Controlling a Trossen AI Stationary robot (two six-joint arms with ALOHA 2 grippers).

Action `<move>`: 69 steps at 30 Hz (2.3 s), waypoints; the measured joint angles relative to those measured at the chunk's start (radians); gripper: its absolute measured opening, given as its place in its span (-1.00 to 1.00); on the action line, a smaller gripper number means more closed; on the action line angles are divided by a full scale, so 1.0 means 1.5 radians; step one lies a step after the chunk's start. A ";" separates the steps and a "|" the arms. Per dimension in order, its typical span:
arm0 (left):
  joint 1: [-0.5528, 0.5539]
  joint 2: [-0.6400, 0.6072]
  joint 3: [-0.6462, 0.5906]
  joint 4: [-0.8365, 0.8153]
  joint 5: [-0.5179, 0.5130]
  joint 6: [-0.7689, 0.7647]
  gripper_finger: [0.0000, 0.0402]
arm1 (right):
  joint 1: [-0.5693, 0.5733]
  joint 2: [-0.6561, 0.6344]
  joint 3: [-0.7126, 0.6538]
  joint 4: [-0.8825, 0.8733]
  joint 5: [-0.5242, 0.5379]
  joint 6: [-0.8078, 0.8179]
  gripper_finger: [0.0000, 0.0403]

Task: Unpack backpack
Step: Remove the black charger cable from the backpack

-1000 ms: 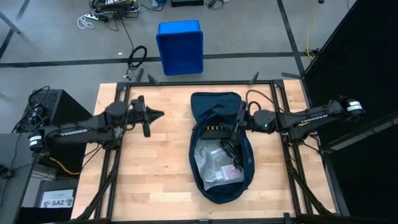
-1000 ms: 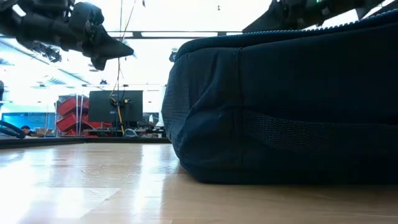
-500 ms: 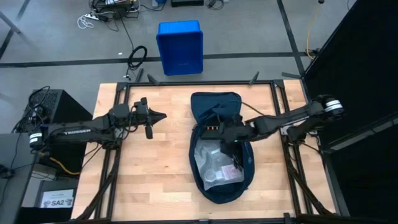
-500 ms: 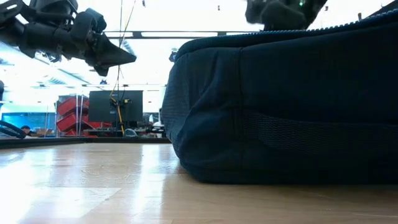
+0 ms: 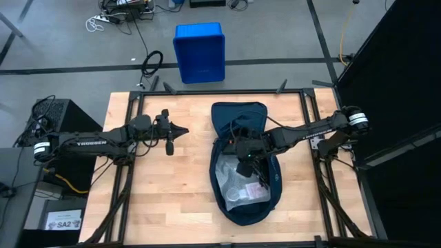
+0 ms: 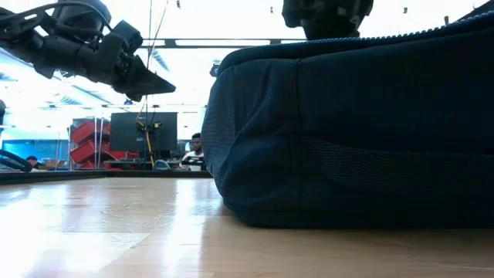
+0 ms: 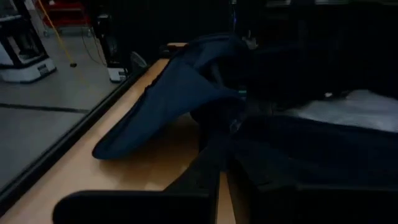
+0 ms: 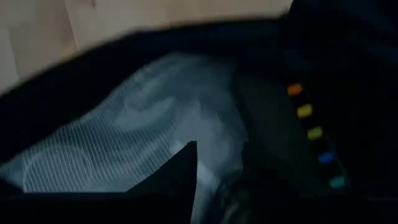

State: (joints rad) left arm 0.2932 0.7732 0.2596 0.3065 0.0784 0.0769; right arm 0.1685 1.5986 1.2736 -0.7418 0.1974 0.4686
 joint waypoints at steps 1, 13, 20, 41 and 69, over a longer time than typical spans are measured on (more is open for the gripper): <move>0.000 0.005 0.000 0.000 0.000 0.009 -1.00 | -0.001 0.000 0.000 -0.003 -0.009 0.000 -0.45; 0.000 0.034 0.000 0.049 0.001 0.016 -1.00 | 0.020 0.002 0.000 -0.061 -0.098 0.043 0.24; -0.002 0.034 0.000 0.084 0.001 -0.057 -1.00 | 0.049 0.002 -0.038 -0.061 -0.099 0.094 0.57; -0.075 0.174 0.000 0.344 0.001 -0.105 -1.00 | 0.039 0.002 -0.213 0.002 -0.043 0.182 0.24; -0.075 0.286 0.000 0.455 0.029 -0.125 -1.00 | 0.000 -0.109 -0.218 0.424 -0.061 0.061 -1.00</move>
State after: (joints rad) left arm 0.1802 1.2015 0.2592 0.9887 0.1223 -0.1103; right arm 0.1684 1.4349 0.9459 -0.1051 0.1060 0.5608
